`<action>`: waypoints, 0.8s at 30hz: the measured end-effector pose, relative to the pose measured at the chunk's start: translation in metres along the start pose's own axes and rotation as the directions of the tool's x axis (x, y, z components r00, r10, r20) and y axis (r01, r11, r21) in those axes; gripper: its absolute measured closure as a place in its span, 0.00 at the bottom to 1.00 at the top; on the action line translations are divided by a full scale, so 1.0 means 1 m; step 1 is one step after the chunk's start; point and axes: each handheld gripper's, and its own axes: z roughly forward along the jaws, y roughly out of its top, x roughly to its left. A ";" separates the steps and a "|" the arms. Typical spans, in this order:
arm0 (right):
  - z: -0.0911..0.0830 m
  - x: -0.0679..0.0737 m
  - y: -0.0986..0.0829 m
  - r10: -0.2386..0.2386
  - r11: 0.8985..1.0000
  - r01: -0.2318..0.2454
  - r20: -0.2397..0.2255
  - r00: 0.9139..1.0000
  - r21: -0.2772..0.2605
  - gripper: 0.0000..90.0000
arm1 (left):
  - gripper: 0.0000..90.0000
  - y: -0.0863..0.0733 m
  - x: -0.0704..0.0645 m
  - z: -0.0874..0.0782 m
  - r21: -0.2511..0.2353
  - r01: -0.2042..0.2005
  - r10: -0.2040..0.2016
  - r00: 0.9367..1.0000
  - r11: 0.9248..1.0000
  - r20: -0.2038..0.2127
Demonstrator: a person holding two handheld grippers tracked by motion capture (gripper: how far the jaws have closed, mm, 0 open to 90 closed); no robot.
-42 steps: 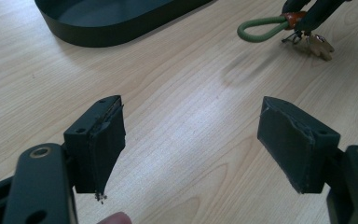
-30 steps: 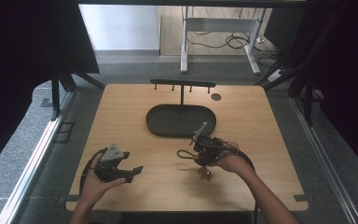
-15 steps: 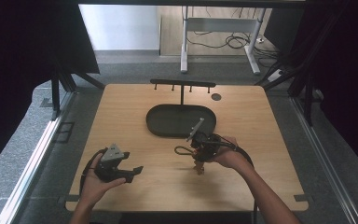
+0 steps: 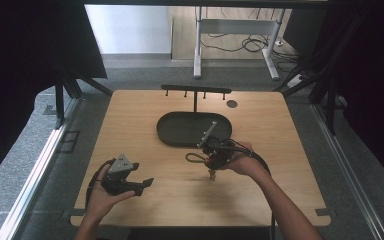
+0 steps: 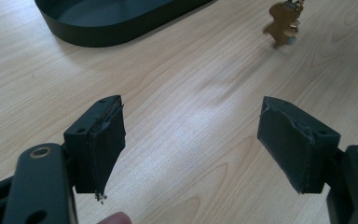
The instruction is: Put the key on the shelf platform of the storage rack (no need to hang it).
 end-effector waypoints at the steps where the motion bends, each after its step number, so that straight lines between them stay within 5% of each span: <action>1: -0.001 -0.001 0.000 -0.003 1.000 0.003 0.002 1.000 0.000 0.74 | 0.26 0.000 0.000 0.000 0.000 -0.001 0.001 1.000 1.000 0.000; 24: -0.021 -0.023 0.008 0.034 0.999 -0.034 0.040 0.999 -0.010 0.74 | 0.26 0.000 0.001 -0.001 -0.001 -0.001 0.001 1.000 1.000 -0.001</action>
